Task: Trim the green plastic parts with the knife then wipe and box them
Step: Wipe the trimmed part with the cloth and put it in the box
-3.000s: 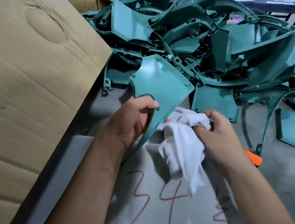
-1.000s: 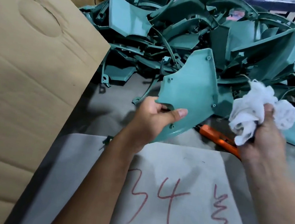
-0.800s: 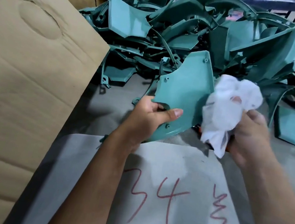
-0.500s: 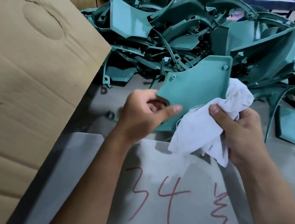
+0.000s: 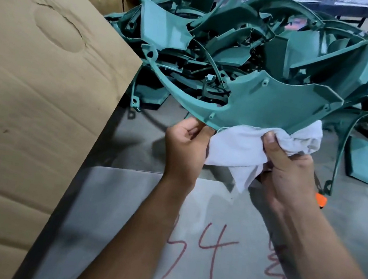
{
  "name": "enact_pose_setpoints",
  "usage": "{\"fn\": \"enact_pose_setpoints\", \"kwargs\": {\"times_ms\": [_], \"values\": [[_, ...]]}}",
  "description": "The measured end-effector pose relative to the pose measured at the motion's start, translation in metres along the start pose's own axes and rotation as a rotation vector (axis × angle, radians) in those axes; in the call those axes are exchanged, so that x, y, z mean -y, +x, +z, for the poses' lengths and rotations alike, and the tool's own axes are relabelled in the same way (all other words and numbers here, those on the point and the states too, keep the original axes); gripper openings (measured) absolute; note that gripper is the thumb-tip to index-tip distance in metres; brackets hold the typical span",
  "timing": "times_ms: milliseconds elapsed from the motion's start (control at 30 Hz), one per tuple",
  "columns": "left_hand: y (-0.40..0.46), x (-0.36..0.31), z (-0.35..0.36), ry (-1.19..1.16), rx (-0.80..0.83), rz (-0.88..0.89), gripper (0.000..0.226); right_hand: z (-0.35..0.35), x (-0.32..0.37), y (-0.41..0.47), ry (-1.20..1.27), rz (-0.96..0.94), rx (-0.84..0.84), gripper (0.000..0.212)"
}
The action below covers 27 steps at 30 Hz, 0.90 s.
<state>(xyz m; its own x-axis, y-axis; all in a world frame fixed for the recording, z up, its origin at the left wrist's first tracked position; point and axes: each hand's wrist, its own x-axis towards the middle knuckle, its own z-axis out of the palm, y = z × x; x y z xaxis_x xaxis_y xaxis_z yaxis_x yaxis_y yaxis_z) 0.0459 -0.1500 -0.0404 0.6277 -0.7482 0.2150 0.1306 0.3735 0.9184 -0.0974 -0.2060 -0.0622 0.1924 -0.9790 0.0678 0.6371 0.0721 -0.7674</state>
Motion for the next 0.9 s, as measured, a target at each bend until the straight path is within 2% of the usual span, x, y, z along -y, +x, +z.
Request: {"fn": "enact_pose_setpoints", "kwargs": {"times_ms": [133, 267, 333, 533, 600, 733, 833, 900], "values": [[-0.002, -0.003, -0.003, -0.06, -0.006, 0.012, 0.015, 0.005, -0.002, -0.003, -0.076, -0.093, 0.002, 0.037], [-0.002, -0.006, -0.004, -0.127, -0.022, -0.039, 0.011, 0.005, -0.001, -0.003, -0.15, -0.144, 0.011, 0.021], [0.0, -0.004, -0.005, -0.141, -0.035, -0.07, 0.015, 0.005, -0.001, -0.003, -0.163, -0.154, 0.008, 0.019], [-0.01, -0.003, 0.01, -0.268, 0.075, -0.213, 0.01, 0.01, -0.015, -0.01, -0.081, -0.029, 0.057, 0.024], [-0.008, -0.003, 0.007, -0.204, 0.087, -0.157, 0.01, 0.011, -0.017, -0.011, -0.092, 0.019, 0.033, 0.028], [-0.001, -0.006, -0.006, -0.058, 0.26, -0.029, 0.014, 0.008, -0.011, -0.011, -0.065, 0.051, 0.029, 0.017], [-0.001, -0.009, -0.008, 0.041, 0.308, 0.069, 0.014, 0.007, -0.004, -0.009, -0.175, -0.034, 0.004, 0.029], [0.0, -0.009, -0.01, 0.097, 0.323, 0.131, 0.014, 0.005, 0.0, -0.006, -0.255, -0.094, -0.012, 0.027]]}}
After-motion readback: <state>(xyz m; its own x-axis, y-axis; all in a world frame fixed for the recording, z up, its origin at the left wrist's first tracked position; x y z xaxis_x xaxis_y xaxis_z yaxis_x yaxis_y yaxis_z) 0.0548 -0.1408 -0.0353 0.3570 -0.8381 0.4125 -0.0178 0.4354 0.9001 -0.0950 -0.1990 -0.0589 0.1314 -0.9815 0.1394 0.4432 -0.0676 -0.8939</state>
